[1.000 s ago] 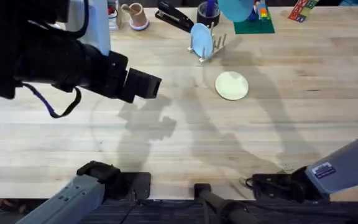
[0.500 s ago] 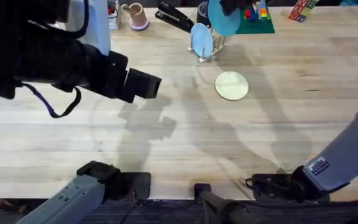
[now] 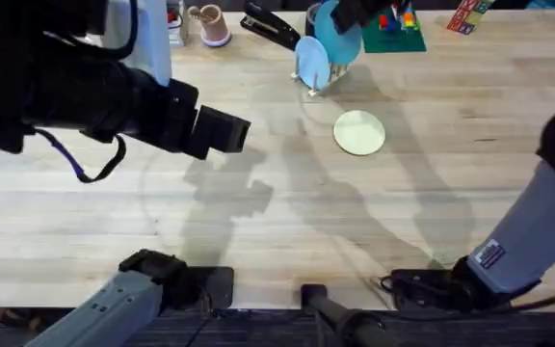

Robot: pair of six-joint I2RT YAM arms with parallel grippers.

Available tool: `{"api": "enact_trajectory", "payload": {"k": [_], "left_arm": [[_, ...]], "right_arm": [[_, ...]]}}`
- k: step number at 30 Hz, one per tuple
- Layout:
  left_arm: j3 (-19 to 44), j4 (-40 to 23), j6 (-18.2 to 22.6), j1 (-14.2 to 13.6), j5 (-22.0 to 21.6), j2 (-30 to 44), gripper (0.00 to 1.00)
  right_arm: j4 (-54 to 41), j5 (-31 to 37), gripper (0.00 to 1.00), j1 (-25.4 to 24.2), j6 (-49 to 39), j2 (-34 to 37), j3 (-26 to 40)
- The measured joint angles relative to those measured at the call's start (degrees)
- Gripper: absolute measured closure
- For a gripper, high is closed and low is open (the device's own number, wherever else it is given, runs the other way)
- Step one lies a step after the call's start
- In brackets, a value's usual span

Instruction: Pick up the plates from the table one by one and place each into a slot on the dish rack.

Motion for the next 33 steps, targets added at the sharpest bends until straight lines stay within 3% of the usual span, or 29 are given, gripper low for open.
{"api": "enact_trajectory", "payload": {"k": [33], "left_arm": [[0.0,0.0,0.0,0.0,0.0,0.0,0.006]], "right_arm": [[5.35,0.0,0.972,0.15,2.99,5.52,0.0]]}}
